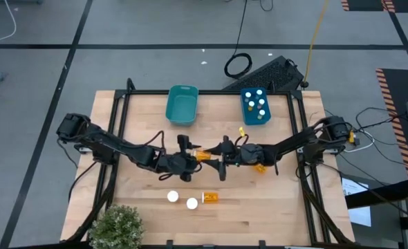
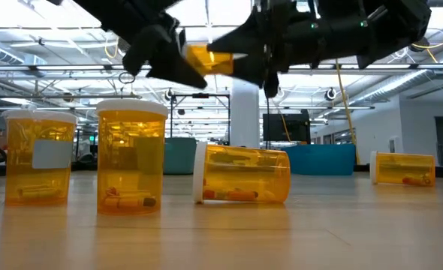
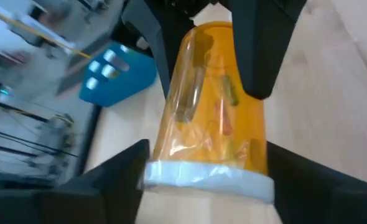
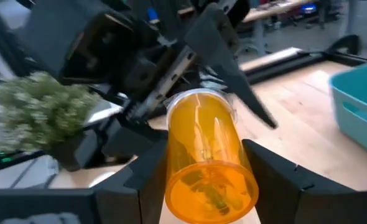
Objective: Pick and place medicine bottles into bin by pill shape (circle, oval)
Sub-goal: Put the big orange pill bottle into the green bin
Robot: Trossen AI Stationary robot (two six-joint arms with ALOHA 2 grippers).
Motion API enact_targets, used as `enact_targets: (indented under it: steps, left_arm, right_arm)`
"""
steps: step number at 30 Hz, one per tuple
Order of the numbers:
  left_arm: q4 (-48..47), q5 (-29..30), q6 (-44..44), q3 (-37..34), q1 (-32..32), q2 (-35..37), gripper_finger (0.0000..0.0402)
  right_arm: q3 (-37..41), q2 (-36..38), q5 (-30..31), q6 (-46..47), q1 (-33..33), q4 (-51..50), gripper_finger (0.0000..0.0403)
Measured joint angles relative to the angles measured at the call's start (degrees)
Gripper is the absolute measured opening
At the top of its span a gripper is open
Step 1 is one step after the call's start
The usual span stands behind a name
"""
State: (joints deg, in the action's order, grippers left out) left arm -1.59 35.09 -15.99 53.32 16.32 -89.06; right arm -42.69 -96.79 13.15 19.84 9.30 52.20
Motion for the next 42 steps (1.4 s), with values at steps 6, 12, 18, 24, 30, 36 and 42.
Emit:
enact_targets:
  steps: [6,12,18,24,30,36,42]
  left_arm:
    - [4.30,5.44,-6.86,0.02,3.84,4.74,0.0364]
    - [5.60,1.54,-9.00,0.02,5.04,11.42,0.0370]
    - [11.04,-11.97,-5.25,0.02,1.78,15.91,0.0350]
    - [14.25,-20.06,-3.27,0.00,-2.23,15.92,0.0334]
    - [14.29,-20.57,2.81,-0.09,-4.42,13.54,0.0336]
    - [15.71,-23.89,3.28,0.00,-3.97,12.43,0.0364]
    - [17.26,-18.98,2.98,0.12,-3.92,11.07,0.0376]
  right_arm:
    - [1.68,5.05,-4.82,-1.48,-1.36,-0.07,0.0184]
    - [3.93,11.39,-13.95,-7.00,-3.42,0.07,0.0184]
    - [5.86,16.40,-14.78,-20.16,-3.74,0.24,0.0185]
    - [6.22,19.42,-14.78,-29.58,-3.74,-0.30,0.0185]
    - [6.22,19.37,-14.61,-34.24,-3.74,-0.70,0.0185]
    - [6.22,19.13,-13.10,-35.00,-3.74,-1.67,0.0185]
    - [6.22,19.13,-13.03,-37.06,-3.56,-0.85,0.0185]
